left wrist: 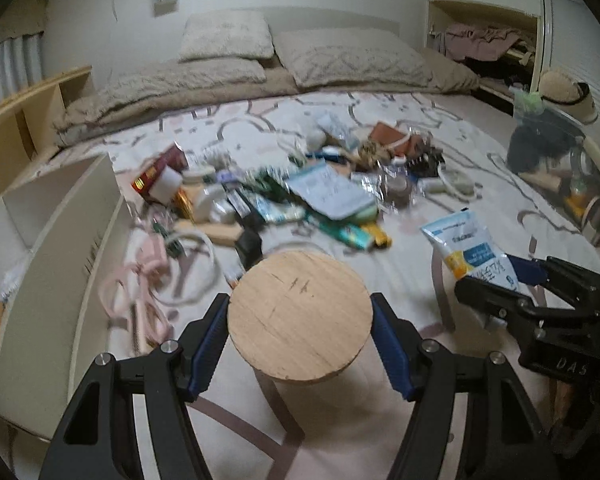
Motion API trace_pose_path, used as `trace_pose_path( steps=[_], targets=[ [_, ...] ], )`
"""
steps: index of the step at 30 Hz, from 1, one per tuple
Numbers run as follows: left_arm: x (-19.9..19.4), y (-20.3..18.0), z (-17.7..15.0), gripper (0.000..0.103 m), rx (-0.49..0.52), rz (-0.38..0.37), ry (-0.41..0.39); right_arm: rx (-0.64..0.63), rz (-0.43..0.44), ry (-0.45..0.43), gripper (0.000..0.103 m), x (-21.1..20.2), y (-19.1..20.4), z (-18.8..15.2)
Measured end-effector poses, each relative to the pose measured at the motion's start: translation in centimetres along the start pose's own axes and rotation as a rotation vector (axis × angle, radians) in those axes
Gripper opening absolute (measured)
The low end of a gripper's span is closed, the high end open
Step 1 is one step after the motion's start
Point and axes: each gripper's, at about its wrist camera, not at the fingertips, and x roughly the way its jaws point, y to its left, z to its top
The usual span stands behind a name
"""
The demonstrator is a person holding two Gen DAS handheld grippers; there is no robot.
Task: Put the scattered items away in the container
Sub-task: 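Carry the wooden disc and the sachet with both tools over the white box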
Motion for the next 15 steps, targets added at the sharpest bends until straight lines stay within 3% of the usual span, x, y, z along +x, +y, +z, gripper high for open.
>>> trace_pose_path(
  steps=[15],
  targets=[
    [-4.7,3.9,5.6,0.068,-0.033,0.051,-0.163,-0.010,0.082,-0.082,0.060,-2.1,3.3,6.5]
  ],
)
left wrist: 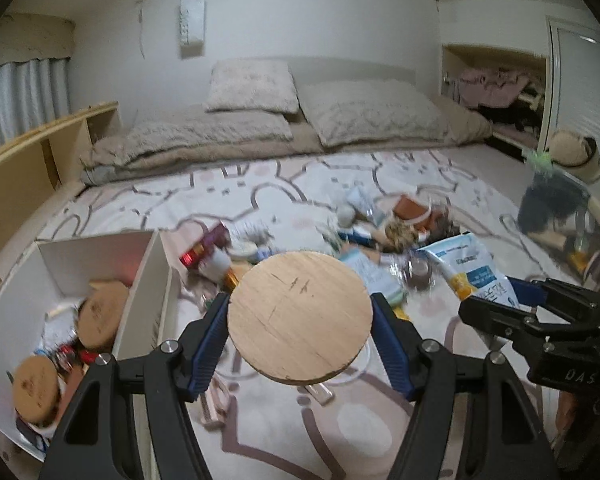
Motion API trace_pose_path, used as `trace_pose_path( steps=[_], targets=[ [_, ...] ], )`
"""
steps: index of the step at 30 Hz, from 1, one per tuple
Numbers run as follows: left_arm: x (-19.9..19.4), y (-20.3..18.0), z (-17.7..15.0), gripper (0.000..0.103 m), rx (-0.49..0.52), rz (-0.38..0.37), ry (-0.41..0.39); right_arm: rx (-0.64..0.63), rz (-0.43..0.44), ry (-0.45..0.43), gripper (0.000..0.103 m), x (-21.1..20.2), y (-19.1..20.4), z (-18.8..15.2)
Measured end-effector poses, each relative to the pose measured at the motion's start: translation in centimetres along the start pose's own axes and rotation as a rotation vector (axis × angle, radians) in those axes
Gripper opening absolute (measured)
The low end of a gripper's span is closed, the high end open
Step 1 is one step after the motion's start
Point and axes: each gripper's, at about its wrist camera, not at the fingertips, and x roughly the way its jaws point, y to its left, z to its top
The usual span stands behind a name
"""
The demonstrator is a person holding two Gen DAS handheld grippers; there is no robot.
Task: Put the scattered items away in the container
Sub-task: 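Carry the wooden disc and the sachet with both tools over the white box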
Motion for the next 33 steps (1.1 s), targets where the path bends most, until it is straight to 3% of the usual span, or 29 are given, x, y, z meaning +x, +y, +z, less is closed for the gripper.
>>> trace_pose_path(
  steps=[10,33],
  targets=[
    [-2.8,3.9,0.8,0.068,-0.058,0.023,-0.072,0.036,0.121,0.011,0.060,0.7,3.0,2.5],
    [-7.4,17.3,-1.5,0.068,-0.293,0.281,-0.164,-0.100,0.296,0.167,0.060,8.7,16.2,5.9]
  ],
)
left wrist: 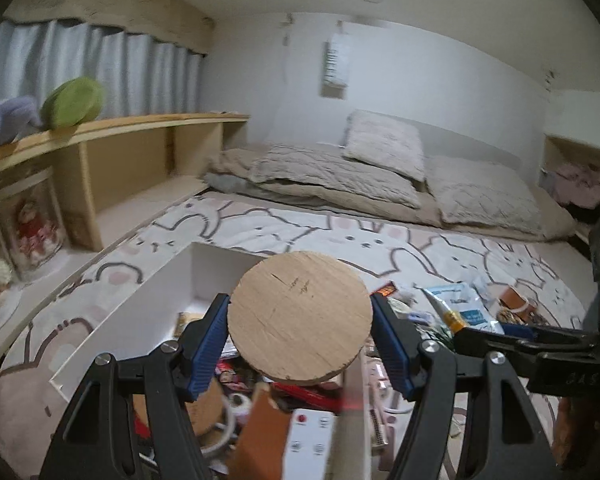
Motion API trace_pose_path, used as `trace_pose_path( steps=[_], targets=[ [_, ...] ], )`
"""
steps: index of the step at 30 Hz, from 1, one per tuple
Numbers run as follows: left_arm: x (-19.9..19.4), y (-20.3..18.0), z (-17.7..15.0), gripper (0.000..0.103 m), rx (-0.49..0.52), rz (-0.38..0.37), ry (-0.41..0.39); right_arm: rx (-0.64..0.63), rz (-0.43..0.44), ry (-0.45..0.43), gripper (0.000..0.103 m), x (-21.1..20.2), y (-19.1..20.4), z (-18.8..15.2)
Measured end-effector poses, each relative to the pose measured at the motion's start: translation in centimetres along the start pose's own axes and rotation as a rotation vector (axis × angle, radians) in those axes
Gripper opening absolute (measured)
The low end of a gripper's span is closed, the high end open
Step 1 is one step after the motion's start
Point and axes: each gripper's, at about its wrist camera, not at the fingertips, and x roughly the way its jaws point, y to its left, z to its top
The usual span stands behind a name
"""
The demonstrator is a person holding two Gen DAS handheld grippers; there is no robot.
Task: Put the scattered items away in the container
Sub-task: 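Carry the wooden disc and the sachet with both tools over the white box, then lower the white sachet into the box and open the right tool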
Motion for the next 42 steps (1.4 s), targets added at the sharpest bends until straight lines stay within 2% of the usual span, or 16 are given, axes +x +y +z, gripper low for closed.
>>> trace_pose_path(
  steps=[11,17,27,33,42],
  targets=[
    [0.9,5.5,-0.2,0.069,-0.100,0.095,-0.013,-0.105,0.005,0.104,0.060,6.3,4.2,2.1],
    [1.4,8.4,-0.6,0.068,-0.169,0.166,-0.015,-0.118,0.003,0.169,0.060,9.7,5.7,3.5],
    [0.7,11.2,-0.8,0.069,-0.250,0.178,-0.061,-0.116,0.003,0.359,0.060,16.5,8.0,6.4],
    [0.8,11.7,-0.9,0.069,-0.262,0.171,-0.073,-0.108,0.015,0.417,0.060,21.0,8.9,7.3],
    [1.1,12.5,-0.9,0.069,-0.272,0.178,-0.084,-0.165,-0.007,0.511,0.060,26.7,9.1,7.7]
  ],
)
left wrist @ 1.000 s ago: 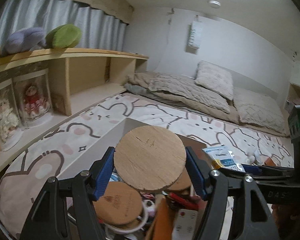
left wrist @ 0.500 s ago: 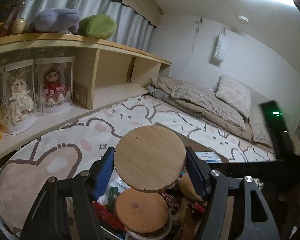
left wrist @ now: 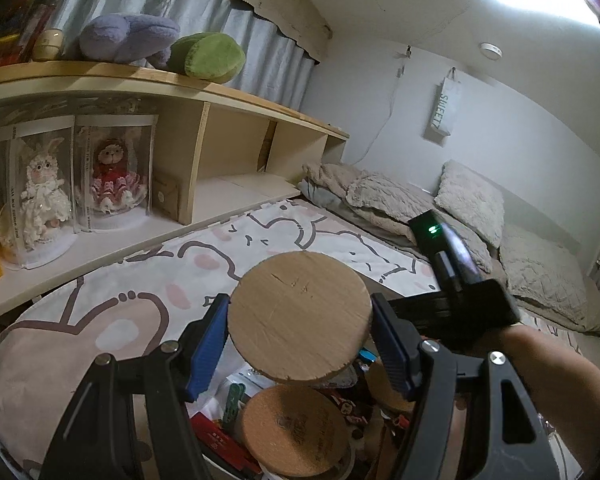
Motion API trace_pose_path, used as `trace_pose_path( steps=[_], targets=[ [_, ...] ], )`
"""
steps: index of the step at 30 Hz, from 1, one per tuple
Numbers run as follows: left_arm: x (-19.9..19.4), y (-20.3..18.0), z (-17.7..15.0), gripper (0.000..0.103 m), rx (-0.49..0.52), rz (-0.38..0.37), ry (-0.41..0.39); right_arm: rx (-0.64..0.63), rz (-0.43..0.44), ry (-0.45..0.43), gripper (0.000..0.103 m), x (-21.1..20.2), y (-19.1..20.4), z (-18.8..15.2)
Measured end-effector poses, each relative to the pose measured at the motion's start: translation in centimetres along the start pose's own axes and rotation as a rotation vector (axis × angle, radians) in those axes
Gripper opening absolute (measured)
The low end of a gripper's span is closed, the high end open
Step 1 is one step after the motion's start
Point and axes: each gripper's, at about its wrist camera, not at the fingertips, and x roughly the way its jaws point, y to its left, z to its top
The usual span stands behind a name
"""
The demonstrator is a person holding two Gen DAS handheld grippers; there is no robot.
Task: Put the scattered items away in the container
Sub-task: 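Lower the white sachet into the box and open the right tool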
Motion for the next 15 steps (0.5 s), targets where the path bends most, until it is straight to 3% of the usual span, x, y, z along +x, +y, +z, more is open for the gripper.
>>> trace_pose_path(
  steps=[3,4,5,15],
  targets=[
    [0.2,0.0,0.0,0.069,0.007,0.000,0.001,-0.022,-0.004,-0.001,0.068,0.8,0.1,0.6],
    [0.3,-0.1,-0.1,0.069,0.010,0.000,0.001,-0.015,-0.002,-0.019,0.089,0.7,0.0,0.7],
    [0.4,-0.1,-0.1,0.069,0.013,0.000,0.001,-0.004,0.005,-0.048,0.103,0.3,-0.1,0.7],
    [1.1,-0.5,-0.4,0.069,0.025,-0.004,0.010,0.000,0.010,-0.087,0.103,-0.3,-0.9,0.7]
  ],
)
